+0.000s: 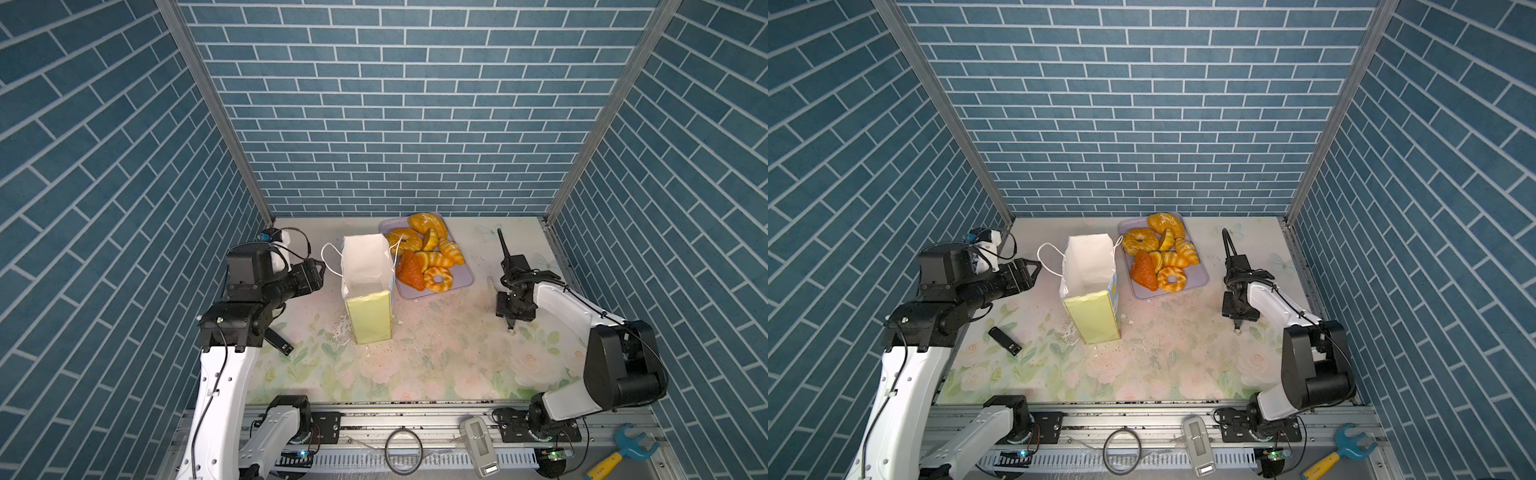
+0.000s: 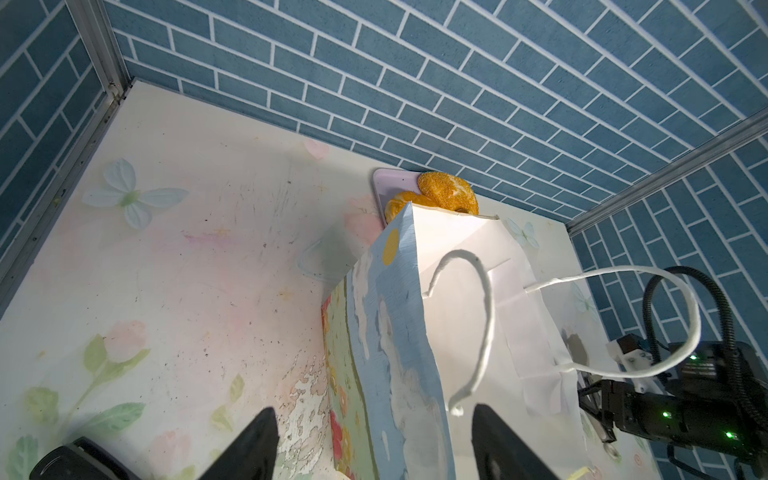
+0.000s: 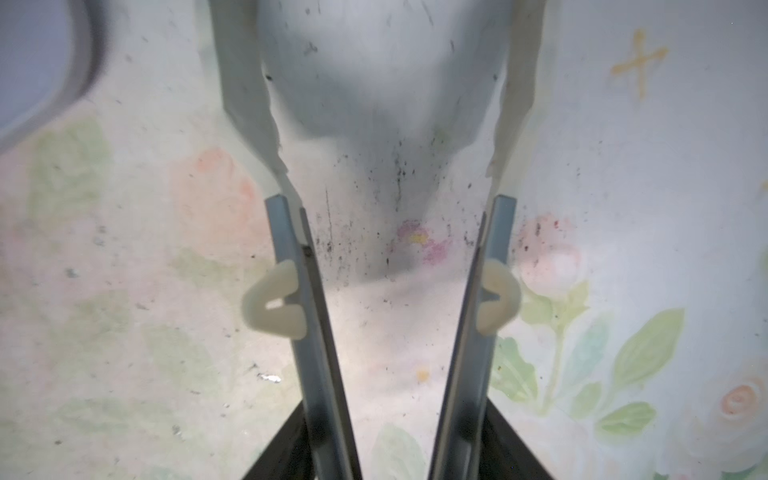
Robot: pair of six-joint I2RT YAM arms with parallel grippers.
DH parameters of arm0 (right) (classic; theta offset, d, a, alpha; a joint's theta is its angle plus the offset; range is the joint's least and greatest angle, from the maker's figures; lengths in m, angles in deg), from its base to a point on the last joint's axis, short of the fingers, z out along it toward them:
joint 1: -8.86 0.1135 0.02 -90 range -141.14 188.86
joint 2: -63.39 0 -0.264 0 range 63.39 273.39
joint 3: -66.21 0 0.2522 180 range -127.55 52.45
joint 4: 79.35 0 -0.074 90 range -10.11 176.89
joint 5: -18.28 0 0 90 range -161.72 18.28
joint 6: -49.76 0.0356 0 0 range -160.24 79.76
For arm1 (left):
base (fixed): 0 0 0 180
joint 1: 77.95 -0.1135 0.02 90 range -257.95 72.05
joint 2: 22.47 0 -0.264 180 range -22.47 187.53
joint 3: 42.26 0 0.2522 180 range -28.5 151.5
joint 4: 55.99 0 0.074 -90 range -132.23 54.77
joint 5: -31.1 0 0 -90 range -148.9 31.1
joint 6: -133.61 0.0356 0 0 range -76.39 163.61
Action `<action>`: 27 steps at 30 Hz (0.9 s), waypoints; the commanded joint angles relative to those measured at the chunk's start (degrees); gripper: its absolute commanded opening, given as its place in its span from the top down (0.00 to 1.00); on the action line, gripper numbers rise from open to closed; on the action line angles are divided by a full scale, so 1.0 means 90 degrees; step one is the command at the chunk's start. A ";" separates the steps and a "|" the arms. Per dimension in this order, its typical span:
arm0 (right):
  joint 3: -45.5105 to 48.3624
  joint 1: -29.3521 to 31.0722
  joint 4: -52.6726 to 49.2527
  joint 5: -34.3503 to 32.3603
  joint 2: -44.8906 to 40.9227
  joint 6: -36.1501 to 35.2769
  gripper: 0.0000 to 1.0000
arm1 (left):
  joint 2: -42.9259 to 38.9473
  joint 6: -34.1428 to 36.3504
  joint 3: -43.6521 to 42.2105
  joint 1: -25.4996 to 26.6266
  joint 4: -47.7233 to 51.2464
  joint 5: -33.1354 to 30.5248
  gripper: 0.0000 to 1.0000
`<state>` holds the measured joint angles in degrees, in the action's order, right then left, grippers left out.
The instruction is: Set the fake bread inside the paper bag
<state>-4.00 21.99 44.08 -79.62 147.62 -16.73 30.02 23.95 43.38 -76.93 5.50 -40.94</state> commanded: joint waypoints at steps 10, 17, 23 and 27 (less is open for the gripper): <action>-0.0817 0.0251 -0.1177 -0.0691 -0.1056 -0.0615 0.45 | -0.0167 -0.0080 0.0055 -0.0025 -0.0056 0.0226 0.24; -0.1442 0.0547 -0.1816 -0.0793 -0.1250 -0.0659 0.46 | -0.0159 -0.0099 0.0116 -0.0015 -0.0044 0.0289 0.24; -0.2315 0.1233 -0.2300 -0.0760 -0.1302 -0.0724 0.46 | -0.0150 -0.0092 0.0186 0.0004 -0.0034 0.0332 0.24; -0.2816 0.1749 -0.2295 -0.0355 -0.1131 -0.0818 0.47 | -0.0115 -0.0086 0.0289 0.0041 -0.0039 0.0380 0.24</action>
<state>-26.21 35.27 25.28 -84.47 137.69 -22.35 29.02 23.25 43.88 -76.89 5.52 -38.23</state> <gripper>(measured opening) 0.529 0.755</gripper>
